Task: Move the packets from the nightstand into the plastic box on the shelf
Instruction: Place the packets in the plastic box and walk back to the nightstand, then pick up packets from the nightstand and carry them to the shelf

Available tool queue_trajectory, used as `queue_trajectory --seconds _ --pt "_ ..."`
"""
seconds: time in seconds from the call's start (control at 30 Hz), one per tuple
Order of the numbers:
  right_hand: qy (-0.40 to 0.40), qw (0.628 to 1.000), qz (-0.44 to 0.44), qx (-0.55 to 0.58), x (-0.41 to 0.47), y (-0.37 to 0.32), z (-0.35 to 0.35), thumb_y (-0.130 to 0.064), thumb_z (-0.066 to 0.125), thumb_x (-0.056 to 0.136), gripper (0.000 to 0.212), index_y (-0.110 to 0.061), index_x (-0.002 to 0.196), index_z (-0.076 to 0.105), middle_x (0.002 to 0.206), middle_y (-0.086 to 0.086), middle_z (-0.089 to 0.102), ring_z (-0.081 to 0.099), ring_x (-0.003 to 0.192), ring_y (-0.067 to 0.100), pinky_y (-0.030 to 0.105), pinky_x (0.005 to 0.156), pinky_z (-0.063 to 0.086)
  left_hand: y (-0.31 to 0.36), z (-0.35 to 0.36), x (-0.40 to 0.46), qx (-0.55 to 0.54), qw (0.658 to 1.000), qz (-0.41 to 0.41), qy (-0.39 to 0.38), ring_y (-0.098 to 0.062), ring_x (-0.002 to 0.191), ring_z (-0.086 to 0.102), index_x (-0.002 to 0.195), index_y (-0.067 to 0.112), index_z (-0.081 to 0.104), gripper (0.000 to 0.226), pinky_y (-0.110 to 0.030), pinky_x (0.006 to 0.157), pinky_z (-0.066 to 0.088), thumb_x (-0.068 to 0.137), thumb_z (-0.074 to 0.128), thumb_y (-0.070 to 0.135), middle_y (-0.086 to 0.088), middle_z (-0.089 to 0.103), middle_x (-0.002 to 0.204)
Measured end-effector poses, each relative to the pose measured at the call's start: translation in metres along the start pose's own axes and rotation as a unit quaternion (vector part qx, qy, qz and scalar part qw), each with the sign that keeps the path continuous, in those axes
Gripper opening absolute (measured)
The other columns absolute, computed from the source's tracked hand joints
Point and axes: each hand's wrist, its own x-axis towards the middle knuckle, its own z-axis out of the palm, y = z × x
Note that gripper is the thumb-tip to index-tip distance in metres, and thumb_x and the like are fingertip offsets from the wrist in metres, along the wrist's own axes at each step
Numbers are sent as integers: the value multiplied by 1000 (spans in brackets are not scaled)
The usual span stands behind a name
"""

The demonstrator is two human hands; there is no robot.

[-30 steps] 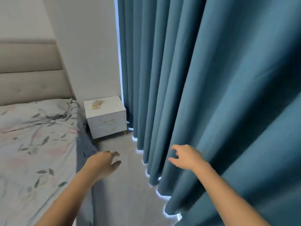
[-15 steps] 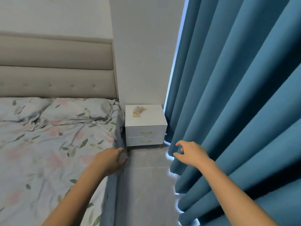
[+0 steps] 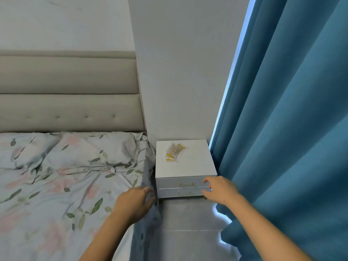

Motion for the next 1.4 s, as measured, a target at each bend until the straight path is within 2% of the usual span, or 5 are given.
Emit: queue_trajectory --seconds 0.47,0.73,1.03,1.23,1.4 --pt "-20 999 -18 28 282 -27 -13 -44 51 93 41 -31 132 50 122 -4 64 60 110 18 30 84 50 -71 -3 259 -28 999 -22 -39 -21 119 55 135 30 49 39 -33 91 47 99 40 41 2 59 129" --pt "-105 988 37 107 383 1 61 -40 51 92 42 -33 133 48 120 -3 65 59 112 20 35 89 51 -87 60 397 28 991 -4 -129 -21 121 53 139 32 44 41 -35 94 45 100 38 38 5 57 133" --pt "-125 985 37 116 492 41 129 -38 51 93 44 -27 136 46 125 -2 63 53 117 22 36 94 46 -66 148 527 -3 990 -14 -140 -20 118 54 139 27 44 41 -34 84 47 100 39 37 4 56 131" --pt "-85 981 44 171 534 68 171 -27 49 96 39 -27 136 49 126 -5 62 54 114 17 31 90 47 -51 214 598 -67 990 -113 -42 -27 119 51 150 11 22 75 -38 90 48 92 57 42 -8 45 136" --pt "-93 977 19 191 530 92 201 -23 49 97 40 -30 136 48 124 -12 60 53 111 10 22 90 46 -44 256 661 -155 961 -222 49 -33 125 44 148 6 27 100 -43 97 40 75 72 57 -14 44 140"
